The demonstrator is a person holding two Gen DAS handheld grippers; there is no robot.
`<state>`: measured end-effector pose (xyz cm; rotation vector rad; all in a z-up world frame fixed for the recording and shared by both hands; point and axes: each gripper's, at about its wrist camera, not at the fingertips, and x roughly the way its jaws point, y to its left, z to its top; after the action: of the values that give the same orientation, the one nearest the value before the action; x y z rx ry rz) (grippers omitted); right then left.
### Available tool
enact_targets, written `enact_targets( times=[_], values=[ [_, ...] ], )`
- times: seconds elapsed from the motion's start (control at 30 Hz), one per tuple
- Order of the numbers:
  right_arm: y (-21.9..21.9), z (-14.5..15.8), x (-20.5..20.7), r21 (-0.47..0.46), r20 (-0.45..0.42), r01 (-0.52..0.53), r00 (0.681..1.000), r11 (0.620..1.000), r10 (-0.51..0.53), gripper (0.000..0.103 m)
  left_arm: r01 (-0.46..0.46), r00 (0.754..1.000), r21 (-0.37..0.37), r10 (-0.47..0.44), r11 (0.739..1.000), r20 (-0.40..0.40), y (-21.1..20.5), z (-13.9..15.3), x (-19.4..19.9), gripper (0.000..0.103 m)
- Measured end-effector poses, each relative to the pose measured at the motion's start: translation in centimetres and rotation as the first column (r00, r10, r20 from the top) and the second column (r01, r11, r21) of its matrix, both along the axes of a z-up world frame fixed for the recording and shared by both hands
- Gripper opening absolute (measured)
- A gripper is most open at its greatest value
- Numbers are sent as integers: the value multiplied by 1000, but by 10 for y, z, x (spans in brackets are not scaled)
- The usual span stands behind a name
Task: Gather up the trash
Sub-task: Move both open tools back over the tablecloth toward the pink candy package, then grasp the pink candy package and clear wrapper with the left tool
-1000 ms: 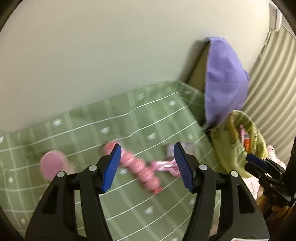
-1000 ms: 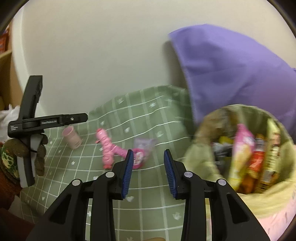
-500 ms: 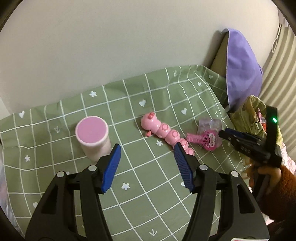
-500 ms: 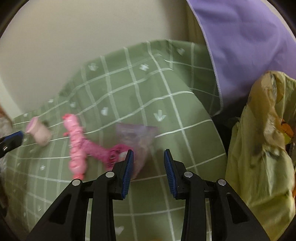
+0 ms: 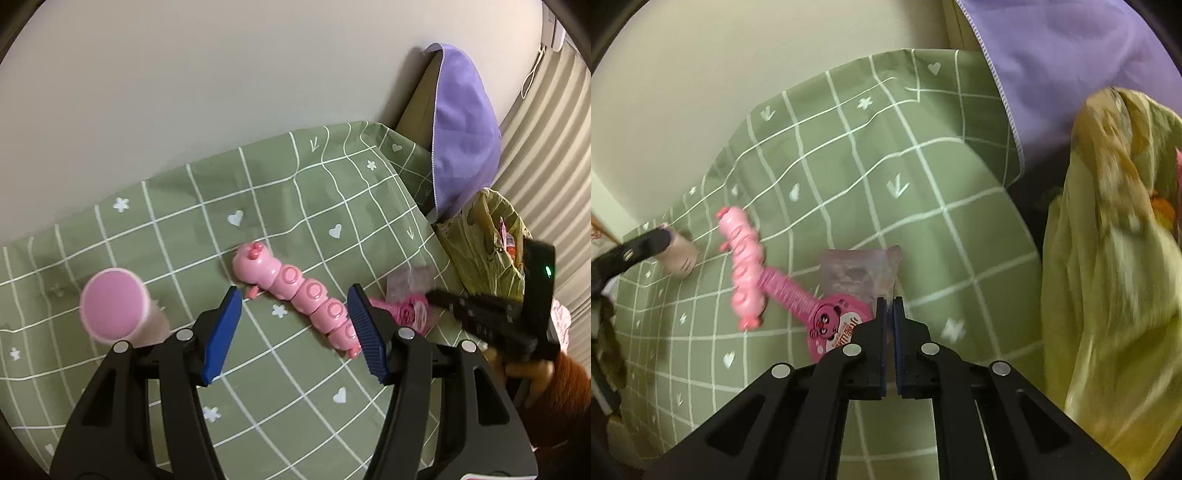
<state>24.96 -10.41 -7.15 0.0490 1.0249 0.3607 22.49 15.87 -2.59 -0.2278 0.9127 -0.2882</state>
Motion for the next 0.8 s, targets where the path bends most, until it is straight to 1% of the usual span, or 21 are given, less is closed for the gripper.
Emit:
enact_targets(
  times=[0.17,0.3,0.4,0.47,0.57,0.6,0.67,0.7,0.73,0.77,0.8],
  values=[
    [-10,1,-31,26,-1,38,999,999,-38,5,41,999,-38,-42,998,-20,-13,-10,9,57],
    [-24,0,-57,0,7,51,999,999,-51,5,131,990,-59,-134,990,-42,-37,-22,16,57],
    [-39,-4,-75,1,5,87,996,996,-87,5,245,969,-31,-246,969,-37,-66,-24,19,57],
    [-48,-2,-86,30,17,110,994,994,-110,5,328,944,-23,-328,944,-43,-87,-25,18,57],
    [-61,7,-99,101,36,107,993,989,-111,6,403,914,25,-402,915,-49,-110,-29,10,57],
    [-63,9,-102,107,36,113,992,988,-117,7,413,910,28,-412,910,-50,-115,-31,7,57],
    [-65,12,-111,80,37,123,991,989,-126,11,411,911,10,-410,911,-45,-120,-31,3,57],
    [-64,12,-115,59,40,124,991,990,-127,22,402,915,1,-402,916,-44,-121,-31,2,57],
    [-64,14,-122,36,44,119,992,992,-120,36,386,921,-9,-386,922,-44,-121,-31,1,57],
    [-64,16,-127,20,48,111,993,994,-112,39,378,925,-14,-378,926,-45,-122,-31,0,57],
    [-65,18,-132,6,52,108,993,994,-109,41,371,927,-20,-371,929,-48,-121,-30,-1,57]
  ],
)
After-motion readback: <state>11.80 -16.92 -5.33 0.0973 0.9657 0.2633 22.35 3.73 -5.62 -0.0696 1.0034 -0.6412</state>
